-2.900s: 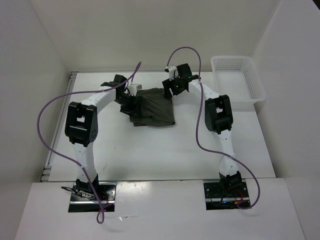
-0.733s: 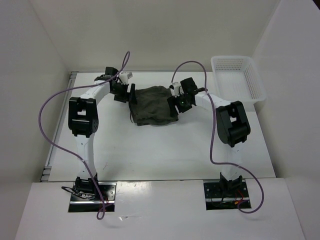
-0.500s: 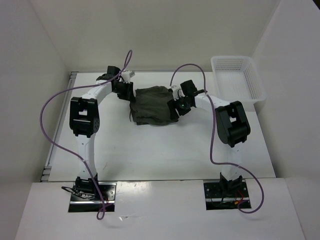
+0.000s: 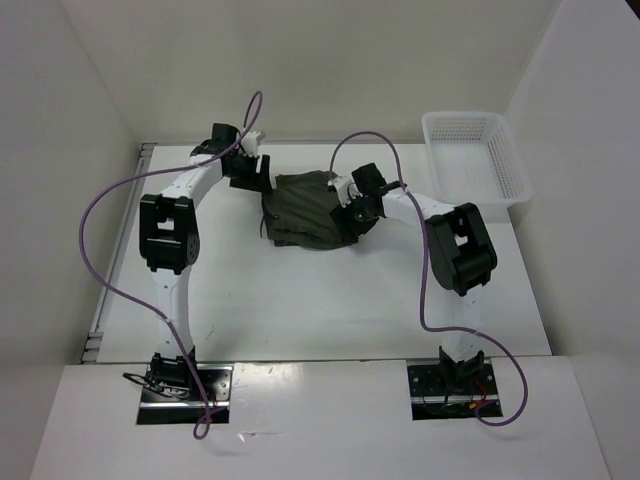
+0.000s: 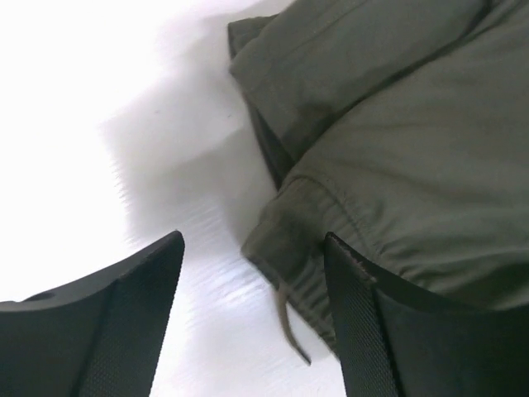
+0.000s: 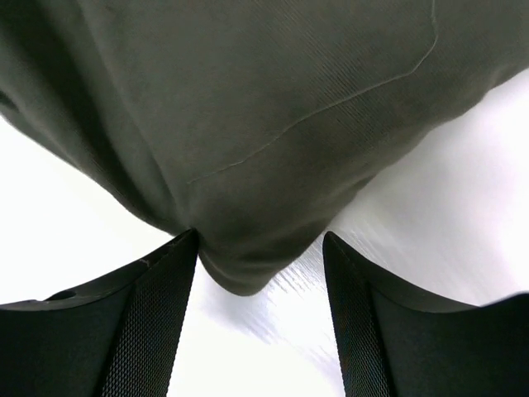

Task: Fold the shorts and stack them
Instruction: Fold the shorts

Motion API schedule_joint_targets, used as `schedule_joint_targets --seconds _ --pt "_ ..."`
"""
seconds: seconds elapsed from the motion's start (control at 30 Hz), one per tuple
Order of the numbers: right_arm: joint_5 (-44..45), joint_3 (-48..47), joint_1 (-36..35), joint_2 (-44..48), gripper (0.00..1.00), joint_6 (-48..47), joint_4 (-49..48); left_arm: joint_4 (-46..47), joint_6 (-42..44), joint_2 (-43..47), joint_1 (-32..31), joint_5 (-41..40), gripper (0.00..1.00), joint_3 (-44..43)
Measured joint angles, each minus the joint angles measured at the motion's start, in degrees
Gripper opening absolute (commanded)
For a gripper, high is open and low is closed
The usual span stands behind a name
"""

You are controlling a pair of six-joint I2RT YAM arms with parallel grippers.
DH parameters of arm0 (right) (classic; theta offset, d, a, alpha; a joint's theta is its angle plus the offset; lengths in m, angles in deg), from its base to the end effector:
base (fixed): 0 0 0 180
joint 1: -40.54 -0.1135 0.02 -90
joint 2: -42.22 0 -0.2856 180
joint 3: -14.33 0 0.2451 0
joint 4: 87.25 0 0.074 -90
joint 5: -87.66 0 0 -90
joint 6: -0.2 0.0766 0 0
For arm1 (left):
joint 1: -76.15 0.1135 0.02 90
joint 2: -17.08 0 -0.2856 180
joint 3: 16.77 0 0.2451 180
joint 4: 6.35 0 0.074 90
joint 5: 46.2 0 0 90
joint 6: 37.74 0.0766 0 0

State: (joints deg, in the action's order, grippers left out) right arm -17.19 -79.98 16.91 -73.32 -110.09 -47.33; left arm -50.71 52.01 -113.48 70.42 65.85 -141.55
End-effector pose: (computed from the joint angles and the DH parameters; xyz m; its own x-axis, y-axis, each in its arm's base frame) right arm 0.3980 0.1956 0.1528 -0.5790 -0.6192 -0.5304 -0.7479 0.6624 0.0432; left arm 0.5369 -0.0828 0.1945 -0.7652 0.0727 -0.6397 0.3286 0.8985 -0.2910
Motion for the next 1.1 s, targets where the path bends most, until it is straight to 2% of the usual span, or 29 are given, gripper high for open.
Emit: schedule_joint_targets --seconds 0.13,0.23,0.27,0.4,0.43,0.5,0.53,0.63,0.77,1.0,1.1 --pt "-0.57 -6.82 -0.04 0.0 0.68 -1.79 5.03 -2.01 -0.04 4.9 0.37 -0.72 0.78 0.39" --pt "-0.79 -15.56 -0.07 0.0 0.68 -3.52 6.78 -3.85 -0.04 11.21 -0.81 -0.92 0.71 0.04" --pt "-0.76 -18.18 -0.09 0.0 0.68 -3.89 6.82 -4.13 -0.11 13.09 -1.79 -0.74 0.65 -0.24" --pt "0.55 -25.18 0.09 -0.79 0.55 -3.17 5.09 -3.3 -0.02 17.94 -8.68 0.81 0.55 0.9" --pt "0.98 -26.82 0.28 -1.77 0.48 -2.49 4.48 -2.6 0.02 18.27 -10.58 1.11 0.53 2.27" --pt "2.47 -29.7 0.48 -5.11 0.41 -0.66 2.32 -1.81 0.02 17.88 -13.81 1.4 0.52 5.49" --pt "3.41 -30.86 0.7 -7.34 0.34 0.59 1.36 -1.75 0.0 17.27 -14.91 1.49 0.52 7.5" --pt "6.51 -33.92 1.4 -14.91 0.24 3.72 -0.87 -1.86 0.04 14.4 -15.5 0.81 0.52 12.94" --pt "8.26 -34.71 2.08 -22.91 0.22 7.5 -0.94 -1.7 -0.02 11.72 -13.64 -1.25 0.52 18.62" --pt "11.93 -38.69 2.19 -24.26 0.2 12.68 -2.8 1.22 -0.04 12.52 -12.79 -2.56 0.52 23.34" --pt "14.29 -38.77 2.12 -25.53 0.2 13.86 -2.89 1.42 0.0 13.92 -12.79 -2.56 0.58 25.53"
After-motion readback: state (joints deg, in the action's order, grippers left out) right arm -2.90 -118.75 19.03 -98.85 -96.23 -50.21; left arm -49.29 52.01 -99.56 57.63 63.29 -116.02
